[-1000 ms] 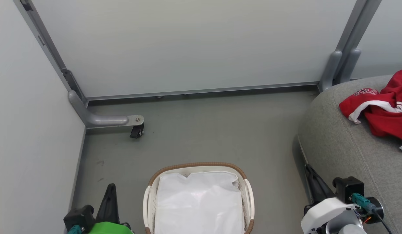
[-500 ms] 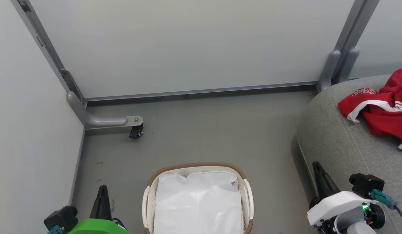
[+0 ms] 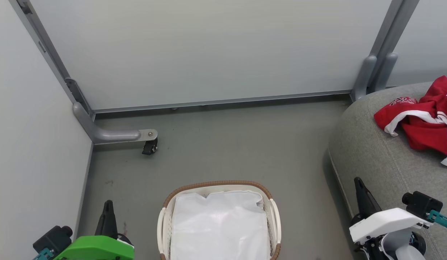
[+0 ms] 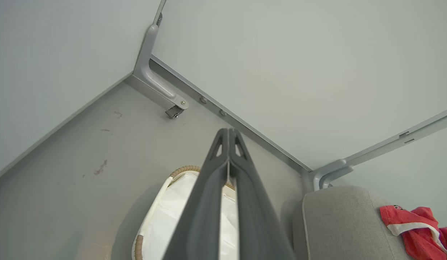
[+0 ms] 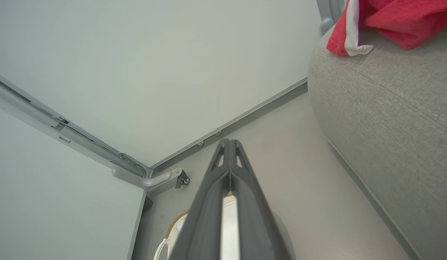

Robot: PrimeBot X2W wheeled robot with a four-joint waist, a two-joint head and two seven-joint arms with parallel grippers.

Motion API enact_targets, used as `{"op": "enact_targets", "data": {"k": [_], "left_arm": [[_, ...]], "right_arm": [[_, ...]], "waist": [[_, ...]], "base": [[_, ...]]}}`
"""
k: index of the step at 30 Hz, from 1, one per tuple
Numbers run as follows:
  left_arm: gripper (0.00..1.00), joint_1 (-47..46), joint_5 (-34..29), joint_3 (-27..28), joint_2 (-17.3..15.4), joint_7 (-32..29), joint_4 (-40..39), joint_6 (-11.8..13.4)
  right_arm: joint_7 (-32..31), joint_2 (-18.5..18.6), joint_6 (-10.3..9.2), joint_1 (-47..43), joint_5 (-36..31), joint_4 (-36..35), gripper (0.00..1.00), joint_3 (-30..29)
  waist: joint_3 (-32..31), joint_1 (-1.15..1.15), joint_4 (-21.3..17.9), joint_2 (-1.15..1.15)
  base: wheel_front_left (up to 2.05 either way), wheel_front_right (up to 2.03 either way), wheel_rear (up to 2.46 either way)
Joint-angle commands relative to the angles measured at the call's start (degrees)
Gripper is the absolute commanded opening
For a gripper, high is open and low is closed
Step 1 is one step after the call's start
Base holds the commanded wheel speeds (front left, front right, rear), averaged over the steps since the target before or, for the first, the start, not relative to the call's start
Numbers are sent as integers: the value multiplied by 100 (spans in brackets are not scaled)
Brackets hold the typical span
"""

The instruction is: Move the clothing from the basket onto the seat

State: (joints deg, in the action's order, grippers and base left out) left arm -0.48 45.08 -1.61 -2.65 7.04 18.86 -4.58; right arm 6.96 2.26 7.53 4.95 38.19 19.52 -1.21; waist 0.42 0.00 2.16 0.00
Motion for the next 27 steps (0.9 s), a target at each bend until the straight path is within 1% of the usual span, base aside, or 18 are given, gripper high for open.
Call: {"op": "enact_targets", "data": {"k": [1, 13, 27], "left_arm": [[0, -170, 189, 60, -15, -41, -95, -41], [0, -256, 1025, 200, -18, -285, -172, -91], [0, -344, 1868, 341, -22, -530, -246, -139]], "right_arm": [[-47, 34, -2, 93, 218, -108, 0, -38], [-286, 42, -2, 107, 1172, -195, 0, -131], [-534, 51, -3, 120, 2135, -282, 0, -225]], "waist": [[0, 0, -3, 0], [-4, 0, -30, 0], [-7, 0, -62, 0]], "base": [[0, 0, 0], [0, 0, 0], [0, 0, 0]]}}
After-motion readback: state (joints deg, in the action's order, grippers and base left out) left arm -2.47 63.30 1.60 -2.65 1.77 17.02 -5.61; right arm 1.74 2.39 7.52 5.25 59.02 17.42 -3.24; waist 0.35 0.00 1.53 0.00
